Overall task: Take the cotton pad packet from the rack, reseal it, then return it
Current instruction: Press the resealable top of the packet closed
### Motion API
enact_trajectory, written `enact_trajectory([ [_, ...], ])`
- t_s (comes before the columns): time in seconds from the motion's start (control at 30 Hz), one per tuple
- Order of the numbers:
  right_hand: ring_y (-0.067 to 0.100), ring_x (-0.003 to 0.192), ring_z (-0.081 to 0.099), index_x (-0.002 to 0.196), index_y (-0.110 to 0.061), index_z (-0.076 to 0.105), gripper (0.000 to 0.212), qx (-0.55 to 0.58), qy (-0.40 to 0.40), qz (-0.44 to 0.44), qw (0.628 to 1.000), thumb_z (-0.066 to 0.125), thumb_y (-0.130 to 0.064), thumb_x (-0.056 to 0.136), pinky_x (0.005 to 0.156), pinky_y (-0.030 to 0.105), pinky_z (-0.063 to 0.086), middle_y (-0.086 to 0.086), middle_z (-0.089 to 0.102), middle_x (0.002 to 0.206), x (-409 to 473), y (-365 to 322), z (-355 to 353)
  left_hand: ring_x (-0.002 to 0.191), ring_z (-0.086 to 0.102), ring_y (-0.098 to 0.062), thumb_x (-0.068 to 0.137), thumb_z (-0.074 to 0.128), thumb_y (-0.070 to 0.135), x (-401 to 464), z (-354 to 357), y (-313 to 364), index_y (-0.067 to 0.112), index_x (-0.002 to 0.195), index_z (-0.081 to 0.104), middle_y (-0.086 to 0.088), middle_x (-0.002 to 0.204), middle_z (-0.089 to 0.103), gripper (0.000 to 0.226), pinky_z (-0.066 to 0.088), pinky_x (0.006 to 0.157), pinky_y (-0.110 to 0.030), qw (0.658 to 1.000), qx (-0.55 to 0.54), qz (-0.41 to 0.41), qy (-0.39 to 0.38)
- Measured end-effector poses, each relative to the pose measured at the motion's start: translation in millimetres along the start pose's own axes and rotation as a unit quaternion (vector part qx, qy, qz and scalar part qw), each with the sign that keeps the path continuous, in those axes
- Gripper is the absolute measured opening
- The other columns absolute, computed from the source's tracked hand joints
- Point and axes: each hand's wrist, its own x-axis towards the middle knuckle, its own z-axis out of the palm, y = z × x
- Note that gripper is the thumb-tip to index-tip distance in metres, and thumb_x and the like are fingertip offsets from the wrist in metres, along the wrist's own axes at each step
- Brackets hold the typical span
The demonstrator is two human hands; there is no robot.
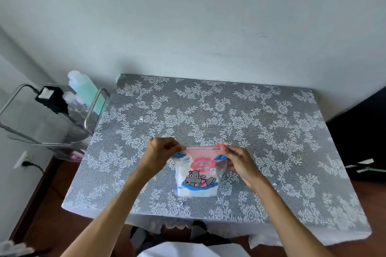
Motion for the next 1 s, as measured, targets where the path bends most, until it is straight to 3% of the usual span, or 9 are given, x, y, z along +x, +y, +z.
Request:
enact_trajectory([
  [0.1,0.033,0.075,0.074,0.106,-0.023,0.073,0.030,0.005,0.010,0.014,1.000,0.055,-0.041,0.089,0.060,0.040,0.061,0.012,0.076,0.088,1,0,-3,0.062,0.069,-0.004,0.077,0.078,0.033,4,3,-4,0.032,0.078,0.076,0.009,0.071,0.075,0.003,0.051,0.055,-0.013,0.999,-0.024,-0.019,-0.015],
  [0.2,0.033,0.074,0.073,0.106,-0.024,0.072,0.032,0.002,0.022,0.038,0.999,0.055,-0.044,0.090,0.060,0.041,0.060,0.012,0.076,0.085,5,9,-5,0.076,0.074,-0.018,0.077,0.077,0.029,4,10,-14,0.029,0.082,0.077,0.000,0.081,0.077,0.005,0.060,0.070,-0.026,0.993,-0.083,-0.072,-0.051],
  [0.43,0.039,0.066,0.070,0.106,-0.032,0.071,0.030,-0.065,0.013,0.048,0.997,0.053,-0.051,0.092,0.053,0.045,0.058,0.014,0.075,0.085,15,24,-9,0.061,0.072,-0.023,0.086,0.070,0.005,10,20,-31,0.024,0.080,0.077,-0.010,0.072,0.075,0.020,0.061,0.059,-0.028,0.991,-0.077,-0.099,-0.034],
  [0.57,0.044,0.062,0.062,0.106,-0.027,0.072,0.029,-0.084,0.049,0.038,0.995,0.060,-0.045,0.087,0.064,0.043,0.050,0.008,0.075,0.080,37,30,-9,0.062,0.071,-0.015,0.091,0.063,0.007,28,14,-43,0.008,0.091,0.072,-0.006,0.076,0.073,0.010,0.058,0.058,-0.022,0.992,-0.026,-0.093,-0.076],
  [0.67,0.011,0.043,0.051,0.101,-0.016,0.073,0.034,-0.143,0.059,0.021,0.988,0.065,-0.043,0.083,0.044,0.020,0.041,-0.002,0.072,0.066,58,37,-14,0.050,0.056,-0.007,0.093,0.062,0.016,44,11,-56,0.016,0.087,0.073,0.003,0.069,0.068,0.013,0.046,0.049,-0.026,0.990,0.069,-0.087,-0.087],
  [0.73,0.004,0.037,0.039,0.095,-0.015,0.073,0.022,-0.198,0.070,0.009,0.978,0.066,-0.034,0.088,0.035,0.014,0.027,-0.001,0.068,0.064,71,45,-17,0.057,0.060,-0.011,0.092,0.064,0.023,53,13,-64,0.017,0.089,0.075,0.000,0.078,0.073,0.013,0.046,0.052,-0.025,0.985,0.125,-0.088,-0.079],
  [0.83,0.002,0.034,0.040,0.096,-0.015,0.070,0.016,-0.283,0.099,-0.008,0.954,0.062,-0.029,0.093,0.032,0.013,0.024,0.002,0.066,0.068,88,57,-18,0.072,0.061,-0.007,0.091,0.065,0.028,62,26,-72,0.014,0.096,0.075,-0.003,0.092,0.073,0.017,0.043,0.060,-0.015,0.976,0.200,-0.073,-0.052],
  [0.93,0.001,0.042,0.046,0.105,-0.010,0.068,0.022,-0.328,0.129,-0.011,0.936,0.054,-0.025,0.099,0.032,0.012,0.030,-0.003,0.062,0.076,99,61,-15,0.079,0.064,-0.016,0.094,0.060,0.030,64,39,-66,0.015,0.099,0.074,-0.004,0.097,0.072,0.021,0.054,0.066,-0.029,0.961,0.266,-0.081,0.000],
  [1.0,0.001,0.060,0.054,0.120,-0.013,0.063,0.027,-0.355,0.139,-0.018,0.924,0.048,-0.025,0.101,0.044,0.011,0.042,0.005,0.065,0.100,98,60,-12,0.100,0.063,-0.021,0.100,0.050,0.030,58,47,-60,0.015,0.113,0.069,-0.005,0.116,0.068,0.027,0.054,0.088,-0.041,0.943,0.325,-0.077,0.009],
])
